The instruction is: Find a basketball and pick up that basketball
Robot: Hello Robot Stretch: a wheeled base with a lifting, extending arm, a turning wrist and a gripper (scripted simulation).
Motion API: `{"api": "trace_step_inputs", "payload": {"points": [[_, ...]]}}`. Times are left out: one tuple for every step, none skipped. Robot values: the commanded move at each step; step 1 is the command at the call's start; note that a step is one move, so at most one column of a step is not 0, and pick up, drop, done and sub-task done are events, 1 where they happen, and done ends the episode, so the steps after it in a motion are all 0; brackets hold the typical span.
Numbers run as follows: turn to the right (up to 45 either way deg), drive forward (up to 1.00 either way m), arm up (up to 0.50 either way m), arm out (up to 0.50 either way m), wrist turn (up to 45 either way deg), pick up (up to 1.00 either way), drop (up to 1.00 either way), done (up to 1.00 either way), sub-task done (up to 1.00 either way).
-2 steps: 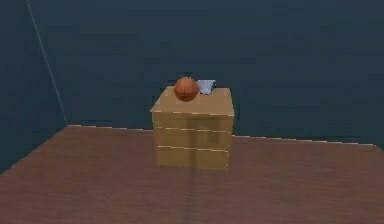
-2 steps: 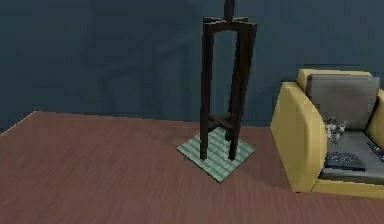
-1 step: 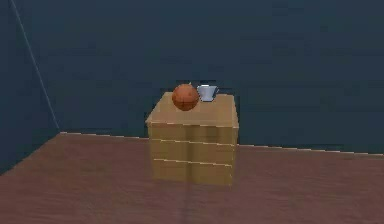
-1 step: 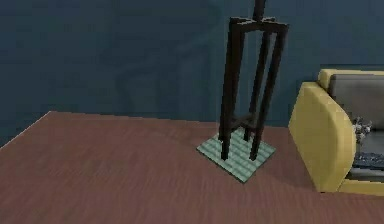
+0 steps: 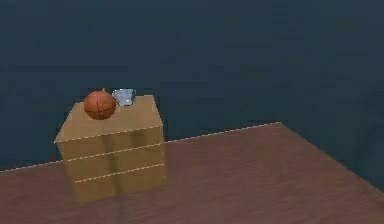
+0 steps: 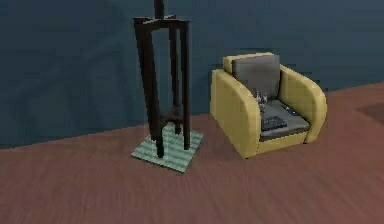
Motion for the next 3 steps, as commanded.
{"api": "trace_step_inputs", "payload": {"points": [[0.0, 0.8, 0.0, 0.0, 0.0, 0.0, 0.0, 0.0, 0.0], [-45.0, 0.0, 0.0, 0.0, 0.0, 0.0, 0.0, 0.0, 0.0], [-45.0, 0.0, 0.0, 0.0, 0.0, 0.0, 0.0, 0.0, 0.0]]}}
